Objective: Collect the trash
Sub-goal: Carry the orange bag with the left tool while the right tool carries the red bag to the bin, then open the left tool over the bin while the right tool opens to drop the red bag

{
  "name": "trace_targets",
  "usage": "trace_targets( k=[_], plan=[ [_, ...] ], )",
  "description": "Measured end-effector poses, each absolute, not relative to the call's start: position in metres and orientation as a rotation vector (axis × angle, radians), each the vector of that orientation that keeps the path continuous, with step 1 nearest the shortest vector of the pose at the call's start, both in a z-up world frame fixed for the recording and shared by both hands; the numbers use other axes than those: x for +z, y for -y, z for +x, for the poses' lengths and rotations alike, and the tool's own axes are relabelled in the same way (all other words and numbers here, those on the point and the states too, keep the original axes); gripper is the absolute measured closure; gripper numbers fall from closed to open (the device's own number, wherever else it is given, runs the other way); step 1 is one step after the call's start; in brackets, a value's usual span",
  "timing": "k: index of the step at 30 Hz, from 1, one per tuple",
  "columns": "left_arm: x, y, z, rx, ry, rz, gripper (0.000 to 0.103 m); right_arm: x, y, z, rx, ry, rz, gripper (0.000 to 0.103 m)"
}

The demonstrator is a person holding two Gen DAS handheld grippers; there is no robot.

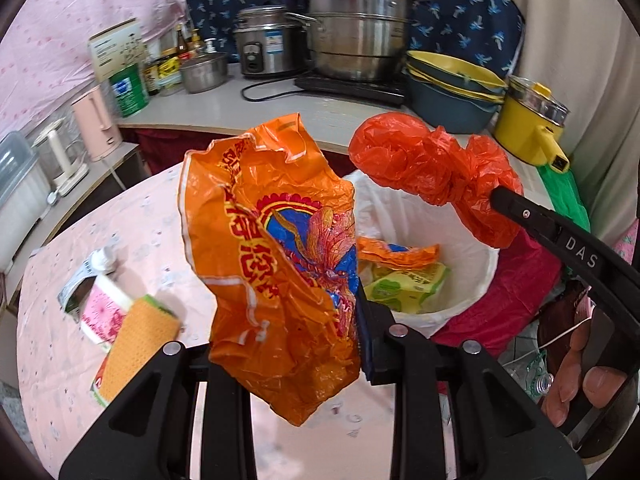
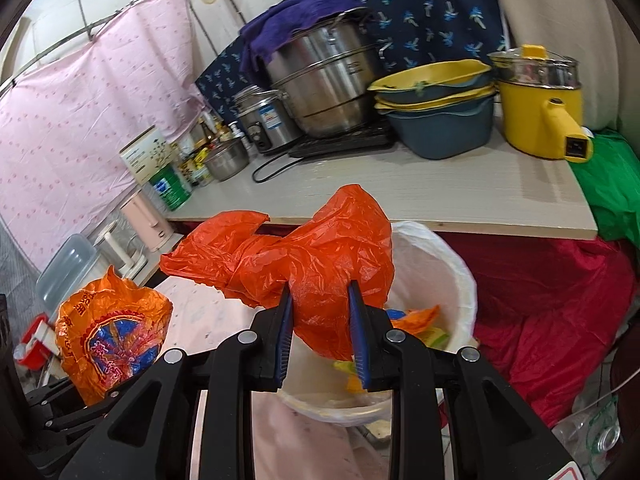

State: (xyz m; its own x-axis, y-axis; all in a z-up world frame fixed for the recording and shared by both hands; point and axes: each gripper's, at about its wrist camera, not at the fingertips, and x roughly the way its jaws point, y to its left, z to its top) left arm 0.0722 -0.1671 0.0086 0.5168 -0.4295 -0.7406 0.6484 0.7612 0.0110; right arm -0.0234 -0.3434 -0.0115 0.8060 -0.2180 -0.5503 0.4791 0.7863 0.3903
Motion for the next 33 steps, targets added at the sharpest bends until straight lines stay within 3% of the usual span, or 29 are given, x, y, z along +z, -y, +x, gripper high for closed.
trace_targets(
  k=[16, 19, 22, 33],
  plan=[
    [-0.014, 0.247, 0.066, -0.809, -0.834, 0.367, 0.075, -0.028, 0.394, -0.058, -0.500, -0.495, 0.604, 0.079],
    [-0.018, 0.255, 0.070, -0.810, -0.833, 0.362, 0.070, -0.031, 0.399, -0.060, -0.509, -0.497, 0.610, 0.079],
    [-0.020, 0.256, 0.077, -0.775, -0.818, 0.344, 0.053, -0.033, 0.402, -0.059, -0.514, -0.501, 0.613, 0.078],
    [-0.025, 0.233, 0.105, -0.706, -0.848, 0.251, 0.048, -0.040, 0.400, -0.044, -0.494, -0.523, 0.608, 0.078]
  ],
)
